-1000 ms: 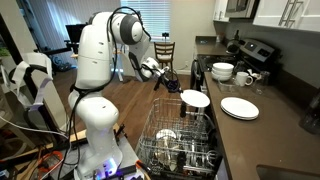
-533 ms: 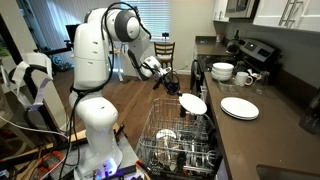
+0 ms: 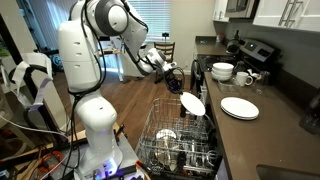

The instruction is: Take the top white plate and put it in the dishwasher

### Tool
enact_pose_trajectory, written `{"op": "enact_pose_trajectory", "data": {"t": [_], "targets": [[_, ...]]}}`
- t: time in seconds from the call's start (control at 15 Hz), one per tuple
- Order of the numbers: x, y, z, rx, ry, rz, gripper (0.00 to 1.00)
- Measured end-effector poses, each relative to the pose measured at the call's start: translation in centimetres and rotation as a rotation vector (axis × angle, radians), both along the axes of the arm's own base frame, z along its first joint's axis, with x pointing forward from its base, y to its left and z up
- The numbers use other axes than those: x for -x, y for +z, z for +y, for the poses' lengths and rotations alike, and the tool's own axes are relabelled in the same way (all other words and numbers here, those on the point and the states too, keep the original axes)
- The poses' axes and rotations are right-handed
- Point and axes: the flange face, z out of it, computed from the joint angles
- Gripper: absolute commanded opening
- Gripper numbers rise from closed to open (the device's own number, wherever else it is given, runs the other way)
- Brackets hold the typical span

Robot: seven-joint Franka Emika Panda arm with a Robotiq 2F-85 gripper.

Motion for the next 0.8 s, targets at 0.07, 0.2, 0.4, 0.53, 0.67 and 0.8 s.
{"op": "enact_pose_trajectory", "data": {"t": [0.07, 0.2, 0.4, 0.53, 0.67, 0.8], "targets": [[0.0, 0.8, -0.1, -0.028, 0.018, 0.007, 0.05], [-0.2, 2.2, -0.2, -0.1, 0.062, 0.021, 0.05], [-0.9, 3.6, -0.3, -0.227, 0.132, 0.044, 0.05], [-1.5, 3.9, -0.5, -0.311, 0.172, 0.067, 0.05], [-2.0, 3.6, -0.9, -0.392, 0.198, 0.096, 0.05], [-2.5, 2.9, -1.3, -0.467, 0.211, 0.13, 0.05]]}}
